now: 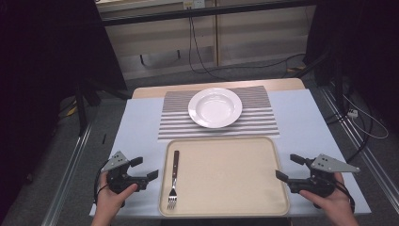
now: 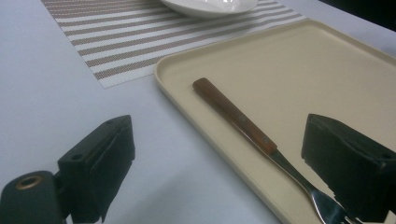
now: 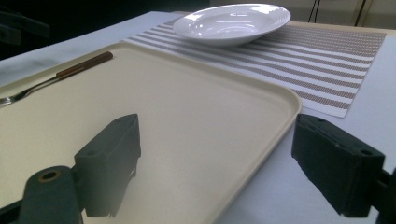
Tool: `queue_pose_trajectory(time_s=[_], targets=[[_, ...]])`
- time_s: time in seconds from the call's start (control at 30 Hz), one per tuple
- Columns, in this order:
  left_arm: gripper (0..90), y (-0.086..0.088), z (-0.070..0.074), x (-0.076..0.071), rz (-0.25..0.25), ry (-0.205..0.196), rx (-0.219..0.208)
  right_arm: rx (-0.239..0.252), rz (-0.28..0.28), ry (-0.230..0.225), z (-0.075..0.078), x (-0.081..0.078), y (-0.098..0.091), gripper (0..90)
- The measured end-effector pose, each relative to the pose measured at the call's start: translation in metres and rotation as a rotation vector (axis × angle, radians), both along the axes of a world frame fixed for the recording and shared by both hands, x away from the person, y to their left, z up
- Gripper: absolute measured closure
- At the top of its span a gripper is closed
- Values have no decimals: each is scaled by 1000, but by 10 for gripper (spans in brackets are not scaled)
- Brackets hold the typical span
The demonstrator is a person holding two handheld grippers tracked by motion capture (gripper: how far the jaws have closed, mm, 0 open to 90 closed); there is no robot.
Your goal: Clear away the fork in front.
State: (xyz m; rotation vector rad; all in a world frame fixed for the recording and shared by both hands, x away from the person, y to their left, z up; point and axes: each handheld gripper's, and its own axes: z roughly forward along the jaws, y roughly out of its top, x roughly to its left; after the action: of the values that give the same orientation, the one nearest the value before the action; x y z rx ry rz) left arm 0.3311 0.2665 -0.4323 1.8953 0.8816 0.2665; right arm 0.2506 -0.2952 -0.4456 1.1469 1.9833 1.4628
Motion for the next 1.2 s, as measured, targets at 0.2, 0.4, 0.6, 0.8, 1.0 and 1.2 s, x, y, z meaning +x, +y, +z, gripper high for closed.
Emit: queue_pose_trajectory(time_s=[0.2,0.4,0.6,0.8,1.0,1.2], targets=[[93,1,-1,0,1,-1,0,-6,6,9,-3,1,0,159],[93,1,-3,0,0,4,16,-14,2,13,-3,1,-2,159],[93,3,-3,1,-1,0,19,-25,3,10,-4,1,-4,159],[93,4,-4,1,2,7,12,-25,4,15,-5,1,-5,160],[92,6,-6,2,11,6,9,-34,12,18,-7,2,-5,160],[92,5,-5,1,13,5,6,-34,8,23,-8,2,-6,161]])
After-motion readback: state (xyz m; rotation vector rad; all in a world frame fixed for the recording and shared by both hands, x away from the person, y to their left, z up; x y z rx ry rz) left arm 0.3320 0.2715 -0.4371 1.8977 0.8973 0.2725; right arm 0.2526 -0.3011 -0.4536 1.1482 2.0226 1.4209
